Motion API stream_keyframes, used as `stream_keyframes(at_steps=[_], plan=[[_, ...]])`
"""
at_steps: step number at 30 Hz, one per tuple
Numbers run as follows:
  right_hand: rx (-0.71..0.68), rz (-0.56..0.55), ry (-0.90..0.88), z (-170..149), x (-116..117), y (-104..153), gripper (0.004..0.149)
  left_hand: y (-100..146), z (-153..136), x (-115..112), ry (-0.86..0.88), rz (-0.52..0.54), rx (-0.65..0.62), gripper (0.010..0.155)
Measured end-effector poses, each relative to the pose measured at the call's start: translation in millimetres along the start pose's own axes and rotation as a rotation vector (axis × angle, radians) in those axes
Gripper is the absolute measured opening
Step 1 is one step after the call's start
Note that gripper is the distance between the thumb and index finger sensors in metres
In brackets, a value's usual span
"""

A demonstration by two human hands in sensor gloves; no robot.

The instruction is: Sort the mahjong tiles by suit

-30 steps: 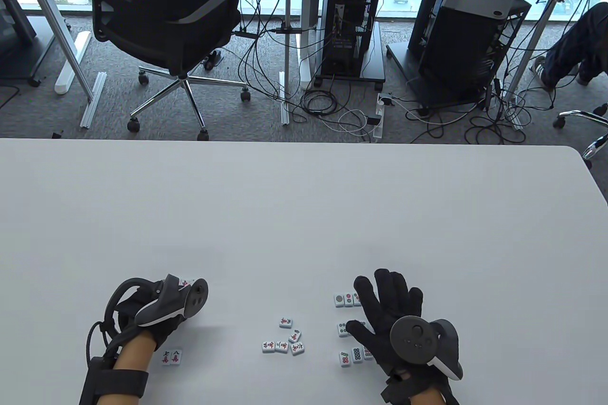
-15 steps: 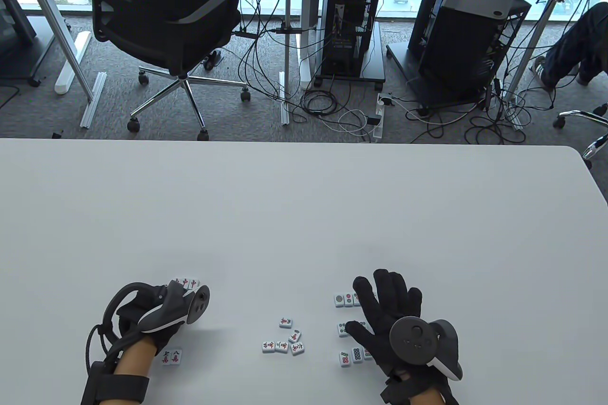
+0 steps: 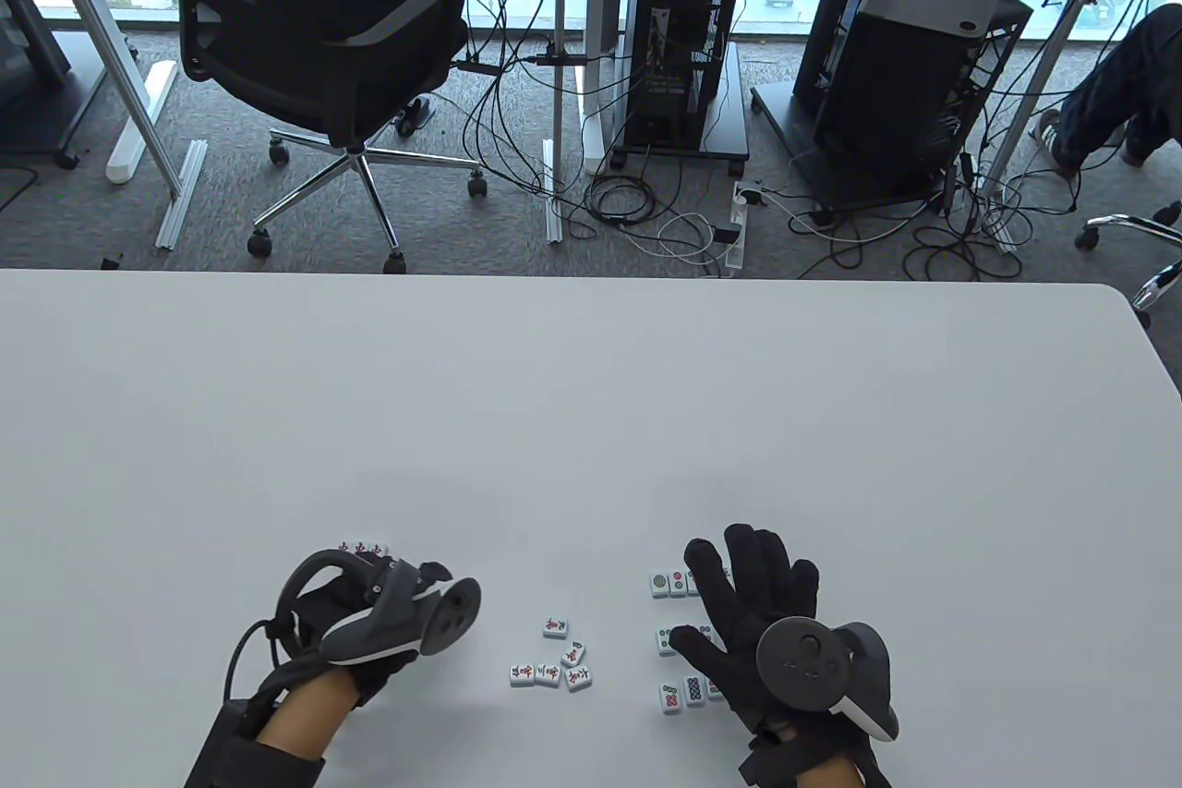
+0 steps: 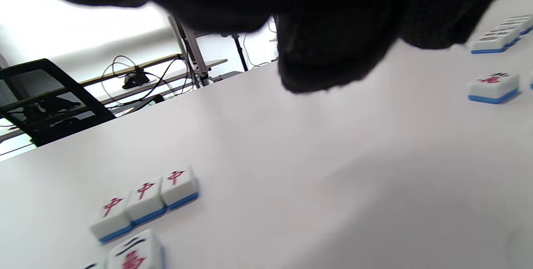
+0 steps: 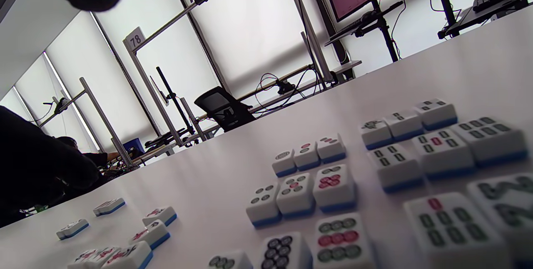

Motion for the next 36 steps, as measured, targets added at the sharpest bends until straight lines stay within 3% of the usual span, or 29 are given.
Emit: stream_keyframes(at_steps=[6, 11, 18, 27, 32, 36], plan=[[-0.002, -0.003, -0.008, 0, 0, 0, 0.075, -16, 63, 5, 0.000, 0.028, -0.145, 0.058], [-0.005, -0.007, -0.013, 1, 0, 1, 0.075, -31, 80, -4, -0.064, -0.008, -0.169, 0.060], [-0.006, -0.005, -0.016, 0, 0, 1, 0.075, -44, 71, -22, -0.024, -0.088, -0.126, 0.064], [0.001, -0.005, -0.011, -1, -1, 1, 0.075, -56, 37, -34, -0.008, -0.176, -0.020, 0.063], [0.002, -0.001, -0.007, -1, 0, 0, 0.075, -55, 27, -33, -0.028, -0.166, 0.025, 0.058], [0.004, -0.002, -0.010, -1, -1, 0, 0.075, -53, 28, -30, 0.058, -0.197, 0.060, 0.060]])
Point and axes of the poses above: the tracker on the back of each hand, its own z axis roughly to the thumb side, its own y axis roughly from the fingertips to the wrist, x = y × z, the point moved 3 cm from there along -y, roughly from the wrist to the fingertips, and after that the axes turned 2 degrees about -y, right-handed, at the moved point
